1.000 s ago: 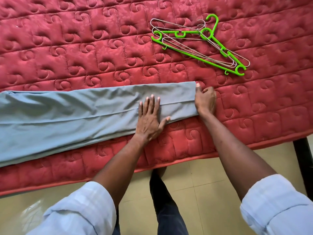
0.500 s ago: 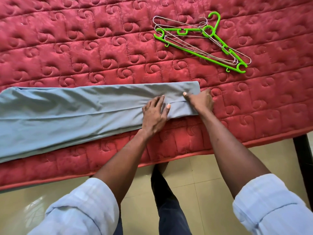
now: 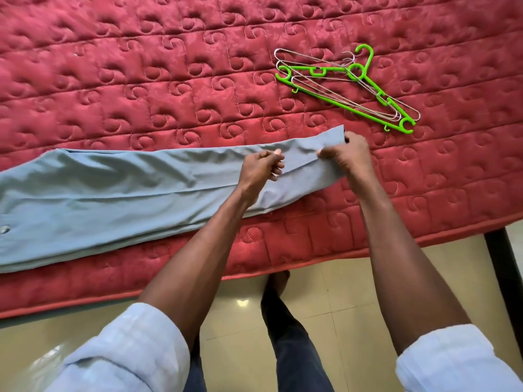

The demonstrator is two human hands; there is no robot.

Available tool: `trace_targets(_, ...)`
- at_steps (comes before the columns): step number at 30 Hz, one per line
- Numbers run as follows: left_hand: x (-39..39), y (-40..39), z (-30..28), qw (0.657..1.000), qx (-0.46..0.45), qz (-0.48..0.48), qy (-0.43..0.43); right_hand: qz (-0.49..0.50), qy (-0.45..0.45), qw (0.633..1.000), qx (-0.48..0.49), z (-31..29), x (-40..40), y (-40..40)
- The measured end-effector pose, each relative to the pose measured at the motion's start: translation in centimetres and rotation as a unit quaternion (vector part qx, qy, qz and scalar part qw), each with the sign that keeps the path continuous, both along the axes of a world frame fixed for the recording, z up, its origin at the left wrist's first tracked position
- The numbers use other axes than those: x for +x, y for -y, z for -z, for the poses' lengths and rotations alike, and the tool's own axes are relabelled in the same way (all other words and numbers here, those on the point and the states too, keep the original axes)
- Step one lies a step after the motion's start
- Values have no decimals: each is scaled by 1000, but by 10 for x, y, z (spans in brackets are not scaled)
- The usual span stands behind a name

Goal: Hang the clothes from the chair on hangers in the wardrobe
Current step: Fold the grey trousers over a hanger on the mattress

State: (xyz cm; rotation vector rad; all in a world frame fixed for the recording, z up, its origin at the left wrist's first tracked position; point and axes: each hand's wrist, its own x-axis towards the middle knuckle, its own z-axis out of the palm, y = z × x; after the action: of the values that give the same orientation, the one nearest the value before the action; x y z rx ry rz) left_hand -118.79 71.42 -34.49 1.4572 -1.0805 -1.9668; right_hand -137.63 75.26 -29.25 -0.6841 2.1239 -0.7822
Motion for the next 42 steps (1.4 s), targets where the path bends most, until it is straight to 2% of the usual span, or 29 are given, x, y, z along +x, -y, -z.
trace_targets(5, 84, 18, -48, 987, 95, -38, -126, -83, -187, 979, -5, -73, 145, 25)
trace_targets(7, 143, 28, -55, 976, 119, -62, -171, -133, -217, 967, -27, -91, 228, 27)
trace_targets(9, 218, 32, -61, 955, 143, -113, -233, -246, -125, 961, -31, -97, 315, 23)
trace_targets(11, 293, 31, -55, 943, 177, -154, -234, -337, 19, 941, 6, -88, 384, 14)
trace_targets(12, 327, 31, -47, 946, 191, -145, -218, -348, 45, 936, 15, -77, 408, 10)
trace_targets(14, 391, 32, -23, 960, 208, -91, -163, -316, 19, 948, 30, -42, 443, 3)
trace_targets(17, 432, 33, 16, 980, 199, -16, -7, -261, -124, 955, 62, 18, 453, -4)
trace_targets(19, 437, 34, 38, 989, 145, 10, 24, -268, -188, 939, 101, 46, 457, -6)
trace_targets(21, 429, 34, 51, 996, 74, 0, 39, -286, -212, 925, 134, 62, 464, -4)
trace_targets(23, 419, 33, 56, 995, 10, 7, 99, -286, -233, 919, 139, 68, 476, 3)
trace_targets(26, 417, 31, 52, 983, -77, -20, 168, -244, -258, 927, 119, 67, 487, 18)
trace_targets(30, 439, 45, 28, 959, -130, -133, 216, -201, -253, 945, 44, 60, 508, 40)
trace_targets(34, 498, 71, 11, 923, -161, -215, 276, -246, -253, 936, -5, 58, 551, 59)
trace_targets(39, 590, 97, 9, 869, -173, -179, 427, -333, -257, 906, -36, 70, 613, 68)
trace_targets(42, 634, 103, 6, 845, -178, -156, 480, -363, -257, 894, -46, 76, 641, 72)
